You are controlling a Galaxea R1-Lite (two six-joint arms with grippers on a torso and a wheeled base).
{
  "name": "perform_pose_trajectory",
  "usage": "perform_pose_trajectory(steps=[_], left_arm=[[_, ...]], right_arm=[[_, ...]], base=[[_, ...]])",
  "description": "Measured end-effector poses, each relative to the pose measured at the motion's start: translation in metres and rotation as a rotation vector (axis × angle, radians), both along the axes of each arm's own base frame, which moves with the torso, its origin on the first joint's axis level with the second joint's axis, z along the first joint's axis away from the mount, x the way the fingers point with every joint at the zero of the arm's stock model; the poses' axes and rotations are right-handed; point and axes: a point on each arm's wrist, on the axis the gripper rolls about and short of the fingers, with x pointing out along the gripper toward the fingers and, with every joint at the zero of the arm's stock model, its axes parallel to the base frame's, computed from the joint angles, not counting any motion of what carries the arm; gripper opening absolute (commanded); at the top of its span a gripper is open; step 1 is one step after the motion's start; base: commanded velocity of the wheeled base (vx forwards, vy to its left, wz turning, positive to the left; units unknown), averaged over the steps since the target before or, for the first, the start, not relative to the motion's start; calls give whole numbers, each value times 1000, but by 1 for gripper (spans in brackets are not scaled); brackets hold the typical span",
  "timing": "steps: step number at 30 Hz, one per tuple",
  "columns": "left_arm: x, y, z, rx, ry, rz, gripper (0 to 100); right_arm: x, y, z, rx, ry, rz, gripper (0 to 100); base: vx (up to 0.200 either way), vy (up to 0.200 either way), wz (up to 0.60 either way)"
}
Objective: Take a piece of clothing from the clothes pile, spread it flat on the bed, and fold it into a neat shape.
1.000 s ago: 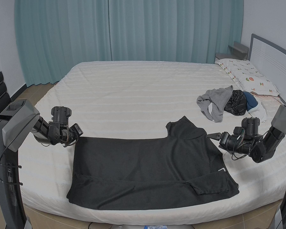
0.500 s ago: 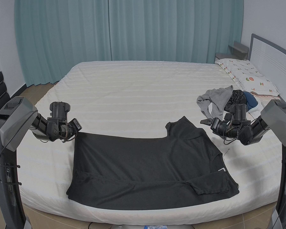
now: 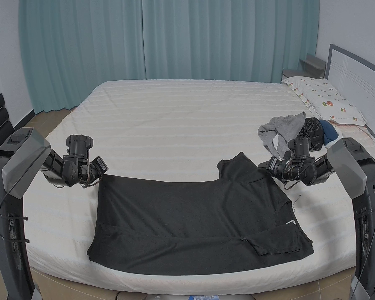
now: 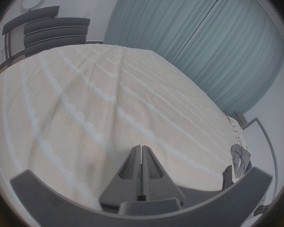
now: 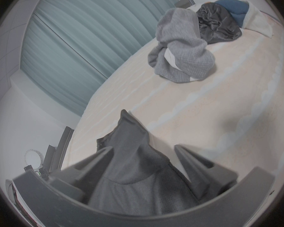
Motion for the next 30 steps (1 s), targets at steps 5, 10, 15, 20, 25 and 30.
perform_pose_trajectory(steps=[5,10,15,20,25,30], left_arm=[[0,0,-4,0,9,1,0],[0,0,-5,2,13,0,0],[0,1,-3,8,8,5,0],[-3,4,6,15,-3,18,0],[-4,6,12,16,-15,24,0],[-4,6,15,16,-24,24,0]], right_arm=[[5,3,-3,7,4,2,0],[3,-2,-2,20,12,-15,0],[-4,-7,7,38,21,-24,0],[-6,-11,27,84,-44,-55,0],[-11,-18,32,94,-68,-77,0],[-14,-21,31,99,-68,-87,0]], base=[[0,0,0],[0,0,0],[0,0,0],[0,0,0],[0,0,0],[0,0,0]])
